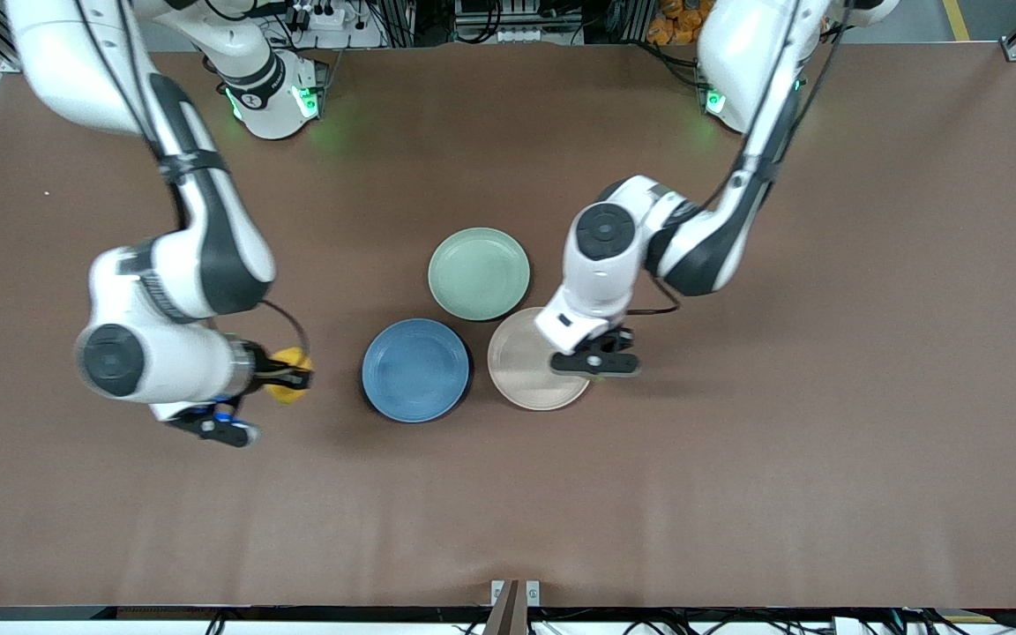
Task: Pick lemon and lettuce from blue and beige plates
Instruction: 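Lift the lemon off the blue plate while the left gripper lifts the lettuce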
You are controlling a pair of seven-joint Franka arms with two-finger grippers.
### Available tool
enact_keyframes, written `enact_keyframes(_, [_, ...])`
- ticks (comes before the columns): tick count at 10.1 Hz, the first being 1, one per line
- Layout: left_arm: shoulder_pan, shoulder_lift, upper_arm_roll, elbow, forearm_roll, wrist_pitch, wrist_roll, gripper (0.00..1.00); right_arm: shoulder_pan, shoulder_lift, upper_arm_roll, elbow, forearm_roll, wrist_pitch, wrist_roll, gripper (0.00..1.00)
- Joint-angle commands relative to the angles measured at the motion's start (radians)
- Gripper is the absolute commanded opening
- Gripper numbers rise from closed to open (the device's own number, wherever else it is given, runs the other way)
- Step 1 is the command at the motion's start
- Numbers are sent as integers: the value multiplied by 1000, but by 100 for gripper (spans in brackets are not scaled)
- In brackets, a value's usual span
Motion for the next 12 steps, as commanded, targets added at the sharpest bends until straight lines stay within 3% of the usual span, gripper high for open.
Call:
enact_keyframes(1, [138,-47,-14,-18,16,-70,-3,0,-67,-100,14,-169,-88,31,-178,0])
enact_keyframes(2, [190,-36,-13,-21,16,-71,16,0,-73,-115,14,-232,-147,101,-186,0])
enact_keyframes(5, [347,36,-16,-22,16,-71,123,4,-119,-178,14,-449,-158,351,-268,0])
enact_keyframes(7, [379,51,-14,-21,10,-71,161,99,-127,-195,14,-535,-158,451,-272,0])
enact_keyframes(9, [367,-11,-14,-18,8,-96,178,100,-133,-193,14,-616,-156,566,-274,0])
enact_keyframes(12, [367,-190,-20,31,8,-273,186,100,-150,-178,16,-625,-149,569,-328,0])
